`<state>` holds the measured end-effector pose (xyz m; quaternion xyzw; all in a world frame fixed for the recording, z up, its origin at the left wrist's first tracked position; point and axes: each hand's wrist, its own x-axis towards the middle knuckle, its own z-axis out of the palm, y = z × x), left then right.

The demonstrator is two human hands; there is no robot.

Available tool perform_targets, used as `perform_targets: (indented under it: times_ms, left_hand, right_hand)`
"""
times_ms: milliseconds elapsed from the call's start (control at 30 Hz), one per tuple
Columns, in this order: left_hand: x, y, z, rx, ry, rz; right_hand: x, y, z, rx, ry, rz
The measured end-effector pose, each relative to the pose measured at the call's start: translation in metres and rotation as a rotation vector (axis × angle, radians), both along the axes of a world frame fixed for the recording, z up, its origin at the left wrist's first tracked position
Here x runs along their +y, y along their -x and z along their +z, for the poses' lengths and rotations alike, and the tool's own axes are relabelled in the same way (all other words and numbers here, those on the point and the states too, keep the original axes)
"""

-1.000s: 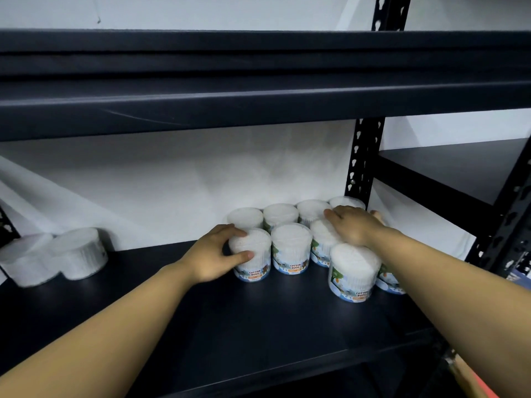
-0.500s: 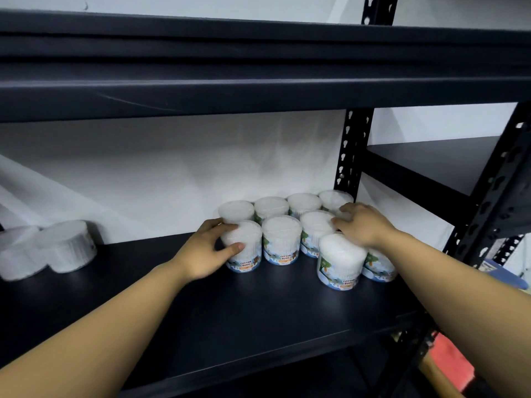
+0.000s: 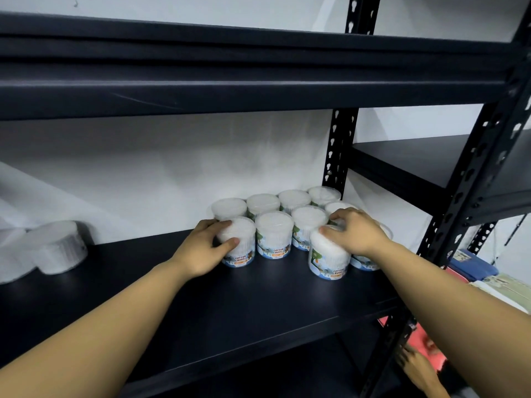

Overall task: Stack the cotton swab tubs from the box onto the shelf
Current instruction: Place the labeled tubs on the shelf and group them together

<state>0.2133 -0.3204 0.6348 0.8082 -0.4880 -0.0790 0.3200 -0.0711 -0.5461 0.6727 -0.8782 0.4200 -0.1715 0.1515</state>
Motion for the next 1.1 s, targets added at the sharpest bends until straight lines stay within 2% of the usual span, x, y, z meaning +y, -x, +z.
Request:
perform_targets:
  times_ms: [133, 300, 833, 967, 1100]
  left_hand:
    - [0.002, 0.001, 0.003, 0.004, -0.011, -0.003]
    - [0.024, -0.001, 0.009, -0.007, 0.002, 0.024]
    - [0.239, -0.102, 0.026, -0.137, -0.065, 0.348]
    - [0.269, -0.132, 0.022, -0.188, -0.065, 0.487]
    - [0.28, -0.163, 0.02, -0.211, -0.086, 0.576]
  right_hand:
    - [0.007, -0.001, 0.007, -0.018, -0.009, -0.009]
    - [0.038, -0.032, 0.015, -0.067, 0.105, 0.081]
    - [0.243, -0.267, 0.01, 0.055, 0.021, 0.652]
    - [0.292, -0.322, 0.005, 0.092, 0.035, 0.787]
    - [0.322, -0.369, 0.002, 0.101, 0.097, 0.81]
